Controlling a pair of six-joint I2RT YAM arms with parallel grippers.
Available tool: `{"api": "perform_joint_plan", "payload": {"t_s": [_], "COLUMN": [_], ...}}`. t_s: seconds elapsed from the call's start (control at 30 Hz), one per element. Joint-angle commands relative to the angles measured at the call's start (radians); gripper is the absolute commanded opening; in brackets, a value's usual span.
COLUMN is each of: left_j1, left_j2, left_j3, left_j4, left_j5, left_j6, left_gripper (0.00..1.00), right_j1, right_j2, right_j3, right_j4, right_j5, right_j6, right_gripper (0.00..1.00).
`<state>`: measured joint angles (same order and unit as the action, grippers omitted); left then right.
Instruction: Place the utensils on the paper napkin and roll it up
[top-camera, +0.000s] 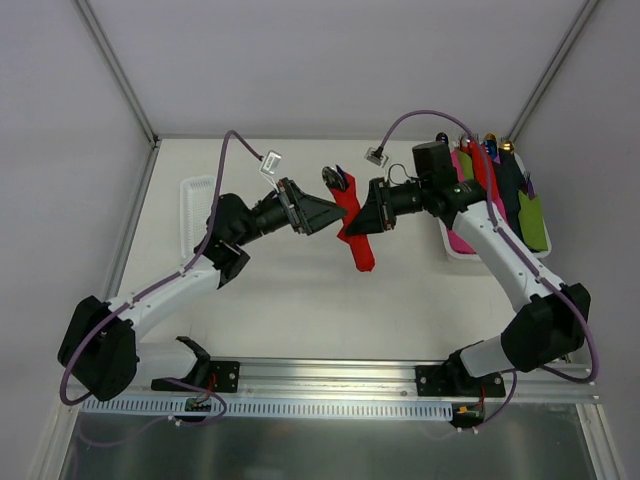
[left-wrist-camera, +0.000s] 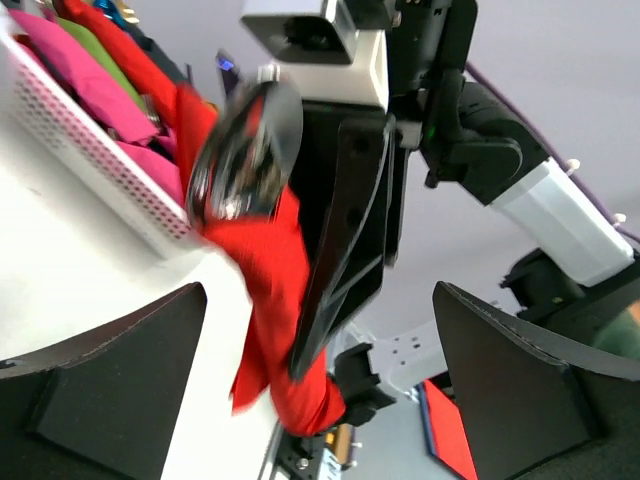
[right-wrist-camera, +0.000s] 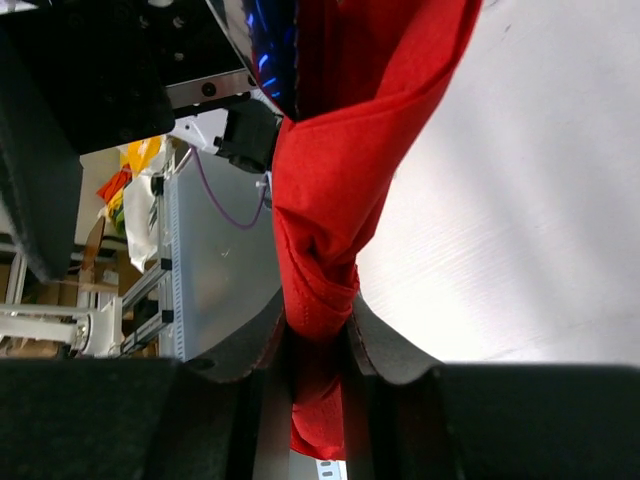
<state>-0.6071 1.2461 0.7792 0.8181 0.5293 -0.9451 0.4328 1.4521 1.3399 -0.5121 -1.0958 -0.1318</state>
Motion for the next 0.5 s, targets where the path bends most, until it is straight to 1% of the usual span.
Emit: {"api": "perform_joint_plan", "payload": {"t_s": [0.0, 0.07, 0.13, 0.17, 0.2, 0.23, 0.27, 0.3, 0.33, 0.37, 0.4, 0.43, 0.47], "left_j1": [0.006, 0.006, 0.006, 0.006, 0.006, 0.006, 0.006, 0.006, 0.006, 0.006, 0.006, 0.006, 0.006], "left_j2": [-0.066, -0.097, -0.114, -0.129, -0.135, -0.142, -0.155, -0.162, -0.169, -0.180, -0.180, -0.181, -0.178], "left_j3": [0.043, 0.038, 0.040, 0.043, 0.045, 0.045, 0.037, 0.031, 0.023, 0.011, 0.006, 0.003, 0.002], "left_j4": [-0.111, -0.160, -0.242, -0.272, -0.302, -0.350, -0.362, -0.375, -0.385, -0.399, -0.404, -0.411, -0.422], "left_j5": [-0.028, -0.054, -0.061, -0.068, -0.069, -0.069, -0.072, -0.077, -0.081, -0.084, -0.086, -0.086, -0.083], "left_j6": [0.110, 0.135, 0.176, 0.189, 0.201, 0.225, 0.233, 0.244, 0.249, 0.253, 0.259, 0.267, 0.272], "left_gripper": [0.99, 0.99, 0.99, 0.99, 0.99, 0.99, 0.99, 0.99, 0.99, 0.99, 0.99, 0.99, 0.99], "right_j1": [-0.075, -0.110, -0.178, -0.202, -0.259, -0.294, -0.327, -0.403, -0.432, -0.478, -0.543, -0.572, -0.595], "right_j2": [-0.071, -0.070, -0.055, -0.046, -0.036, -0.024, 0.009, 0.028, 0.049, 0.094, 0.120, 0.146, 0.172], "right_j3": [0.033, 0.054, 0.085, 0.129, 0.154, 0.178, 0.232, 0.263, 0.292, 0.320, 0.379, 0.410, 0.438], "right_j4": [0.021, -0.017, -0.081, -0.189, -0.257, -0.316, -0.442, -0.513, -0.576, -0.689, -0.745, -0.799, -0.884], "right_j5": [-0.042, -0.052, -0.053, -0.035, -0.020, -0.012, -0.009, -0.007, -0.007, -0.007, 0.017, 0.036, 0.075], "right_j6": [0.009, -0.005, -0.072, -0.118, -0.173, -0.272, -0.323, -0.377, -0.490, -0.534, -0.578, -0.671, -0.710], "right_gripper": [0.00, 0.00, 0.00, 0.00, 0.00, 0.00, 0.00, 0.00, 0.00, 0.00, 0.00, 0.00, 0.00]}}
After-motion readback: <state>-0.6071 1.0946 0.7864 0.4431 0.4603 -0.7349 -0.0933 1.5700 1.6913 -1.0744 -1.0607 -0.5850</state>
